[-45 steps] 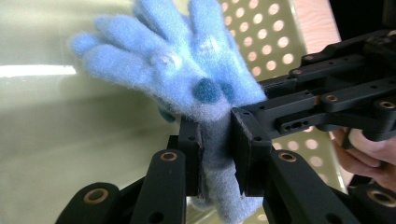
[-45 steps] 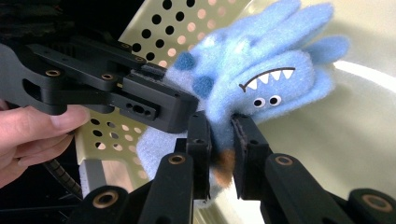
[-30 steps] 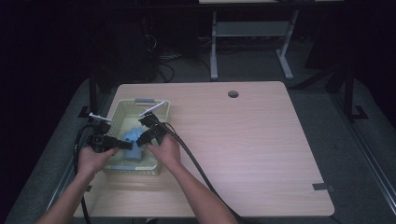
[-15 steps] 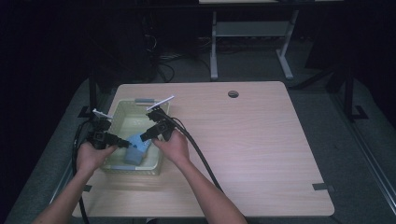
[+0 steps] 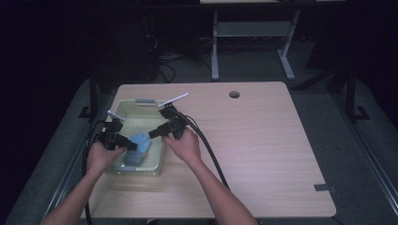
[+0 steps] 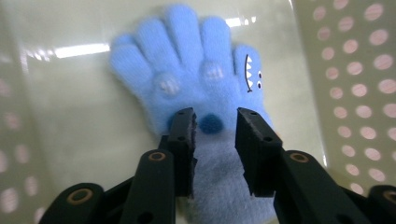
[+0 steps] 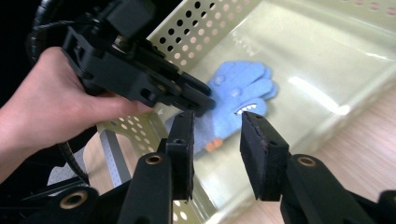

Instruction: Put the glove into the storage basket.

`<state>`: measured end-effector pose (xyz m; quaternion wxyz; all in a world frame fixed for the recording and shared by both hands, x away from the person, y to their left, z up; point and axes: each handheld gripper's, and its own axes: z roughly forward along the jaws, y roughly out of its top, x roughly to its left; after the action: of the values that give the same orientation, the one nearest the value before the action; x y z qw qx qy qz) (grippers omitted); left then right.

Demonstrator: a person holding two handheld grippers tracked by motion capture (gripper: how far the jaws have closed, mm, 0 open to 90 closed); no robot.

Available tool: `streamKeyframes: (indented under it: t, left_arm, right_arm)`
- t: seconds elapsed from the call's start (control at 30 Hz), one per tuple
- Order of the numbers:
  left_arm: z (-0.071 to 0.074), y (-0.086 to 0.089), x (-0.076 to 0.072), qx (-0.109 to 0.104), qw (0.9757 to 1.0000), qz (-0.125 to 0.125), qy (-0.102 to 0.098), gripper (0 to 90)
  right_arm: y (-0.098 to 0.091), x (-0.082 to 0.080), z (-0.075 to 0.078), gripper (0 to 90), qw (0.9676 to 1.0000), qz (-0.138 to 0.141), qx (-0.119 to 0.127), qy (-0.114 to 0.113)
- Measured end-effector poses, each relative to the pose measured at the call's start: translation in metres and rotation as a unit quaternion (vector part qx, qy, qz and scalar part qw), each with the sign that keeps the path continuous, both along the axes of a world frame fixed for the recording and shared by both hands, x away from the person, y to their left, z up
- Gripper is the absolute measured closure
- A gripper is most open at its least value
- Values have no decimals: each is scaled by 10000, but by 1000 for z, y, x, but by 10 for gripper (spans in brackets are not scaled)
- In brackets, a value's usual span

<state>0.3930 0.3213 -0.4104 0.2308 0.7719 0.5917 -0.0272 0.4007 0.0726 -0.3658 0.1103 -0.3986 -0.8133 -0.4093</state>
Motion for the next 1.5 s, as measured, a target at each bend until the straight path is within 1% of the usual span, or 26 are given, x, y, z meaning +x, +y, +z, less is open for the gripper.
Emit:
streamKeyframes:
  t: [0.03,0.1,0.17,0.2,0.23,0.27,0.33,0.37,0.43,0.47,0.5,0.53,0.57,0.6,0.7,0.83,0.87,0.9,1.03,1.1,1.17,1.23,1.27,1.43,1.5]
  left_arm:
    - [2,2,-1,-86,10000,19,-27,660]
    - [8,4,-2,-259,9996,17,-145,650]
    - [13,4,-4,-431,9988,83,-237,640]
    - [16,6,-5,-399,9988,15,-282,637]
    - [19,5,-6,-401,9983,58,-413,634]
    - [22,4,-8,-367,9980,41,-511,624]
    - [28,3,-9,-461,9969,59,-638,607]
    - [30,1,-10,-472,9962,67,-731,604]
    - [34,-1,-11,-588,9949,57,-820,601]
    - [35,-2,-12,-609,9946,19,-843,600]
    - [36,-4,-12,-645,9940,42,-882,599]
    - [38,-4,-12,-639,9939,-22,-902,600]
    - [39,-5,-13,-695,9932,-16,-932,600]
    - [40,-6,-13,-679,9932,-74,-941,600]
    - [43,-9,-14,-715,9921,-62,-1027,577]
    - [46,-13,-14,-774,9909,-99,-1096,572]
    - [46,-14,-14,-791,9908,-76,-1099,571]
    - [47,-15,-14,-809,9905,-87,-1106,567]
    - [50,-21,-16,-834,9893,-170,-1188,561]
    - [52,-26,-17,-878,9886,-198,-1204,552]
    - [53,-29,-17,-898,9886,-262,-1181,537]
    - [54,-34,-17,-945,9875,-285,-1230,524]
    - [55,-36,-18,-943,9873,-304,-1241,514]
    - [58,-47,-17,-1011,9853,-382,-1326,488]
    - [59,-51,-18,-997,9848,-440,-1351,484]
  right_arm:
    - [-3,0,1,646,10000,-17,69,-10]
    - [-9,1,3,639,9998,-62,171,23]
    - [-14,0,4,629,9998,-86,164,31]
    - [-16,0,4,625,9998,-103,186,33]
    - [-19,0,4,622,9997,-124,191,37]
    - [-21,0,4,619,9997,-117,196,51]
    - [-26,0,5,612,9996,-153,223,32]
    - [-28,0,5,609,9995,-170,255,10]
    - [-33,1,5,596,9994,-173,302,18]
    - [-36,1,5,591,9994,-183,292,28]
    - [-39,2,5,588,9994,-202,284,38]
    - [-42,3,5,585,9994,-193,268,50]
    - [-44,3,5,582,9993,-237,291,75]
    - [-47,3,5,579,9992,-255,294,86]
    - [-53,4,5,568,9991,-292,289,90]
    - [-61,3,6,557,9989,-352,310,87]
    - [-65,3,6,554,9988,-366,327,76]
    - [-67,3,6,552,9987,-365,358,50]
    - [-77,3,6,531,9983,-400,405,83]
    - [-84,3,5,528,9979,-453,447,83]
    - [-91,3,6,522,9972,-528,519,136]
    - [-98,3,6,518,9971,-579,486,114]
    - [-101,3,6,519,9970,-591,492,89]
    - [-117,2,7,512,9961,-687,545,126]
    - [-122,1,7,506,9959,-718,548,107]
